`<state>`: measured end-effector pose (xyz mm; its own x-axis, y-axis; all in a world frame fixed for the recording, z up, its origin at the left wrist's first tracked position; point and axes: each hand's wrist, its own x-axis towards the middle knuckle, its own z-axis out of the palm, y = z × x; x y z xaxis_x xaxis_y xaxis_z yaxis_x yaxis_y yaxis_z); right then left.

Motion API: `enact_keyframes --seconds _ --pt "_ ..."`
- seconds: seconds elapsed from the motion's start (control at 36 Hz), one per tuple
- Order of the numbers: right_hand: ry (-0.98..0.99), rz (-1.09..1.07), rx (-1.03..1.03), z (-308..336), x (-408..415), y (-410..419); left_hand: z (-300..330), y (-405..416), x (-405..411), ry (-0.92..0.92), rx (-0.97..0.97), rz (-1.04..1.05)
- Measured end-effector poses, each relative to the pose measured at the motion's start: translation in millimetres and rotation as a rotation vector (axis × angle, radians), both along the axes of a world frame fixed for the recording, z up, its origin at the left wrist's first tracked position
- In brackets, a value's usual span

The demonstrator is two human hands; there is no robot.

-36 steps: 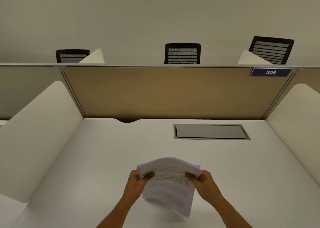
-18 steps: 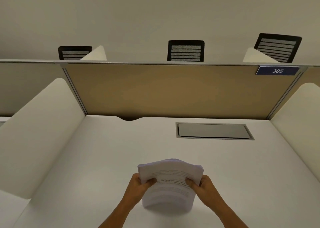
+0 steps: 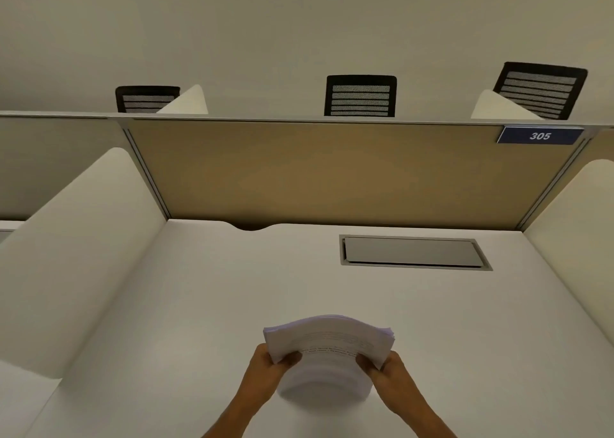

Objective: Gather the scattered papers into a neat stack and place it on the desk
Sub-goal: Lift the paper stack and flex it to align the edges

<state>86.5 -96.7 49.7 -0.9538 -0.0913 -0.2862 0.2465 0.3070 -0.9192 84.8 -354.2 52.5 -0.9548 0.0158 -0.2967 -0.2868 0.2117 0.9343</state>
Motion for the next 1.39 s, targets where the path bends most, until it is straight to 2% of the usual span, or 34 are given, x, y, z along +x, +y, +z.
enact_keyframes --seconds 0.39,0.56,0.72,0.92,1.39 --pt "-0.005 -0.029 -0.001 -5 0 0 -7 4 3 -0.046 0.061 0.057" --pt "-0.028 -0.020 -0.005 -7 5 2 -11 8 3 -0.059 0.029 0.001" --pt "-0.011 -0.008 0.016 -4 0 5 -9 9 1 -0.041 0.014 0.050" --pt "-0.042 -0.013 0.030 -17 3 3 -12 10 4 -0.077 0.000 0.010" --pt "-0.042 0.002 -0.021 -19 3 8 -2 4 7 -0.024 -0.038 0.017"
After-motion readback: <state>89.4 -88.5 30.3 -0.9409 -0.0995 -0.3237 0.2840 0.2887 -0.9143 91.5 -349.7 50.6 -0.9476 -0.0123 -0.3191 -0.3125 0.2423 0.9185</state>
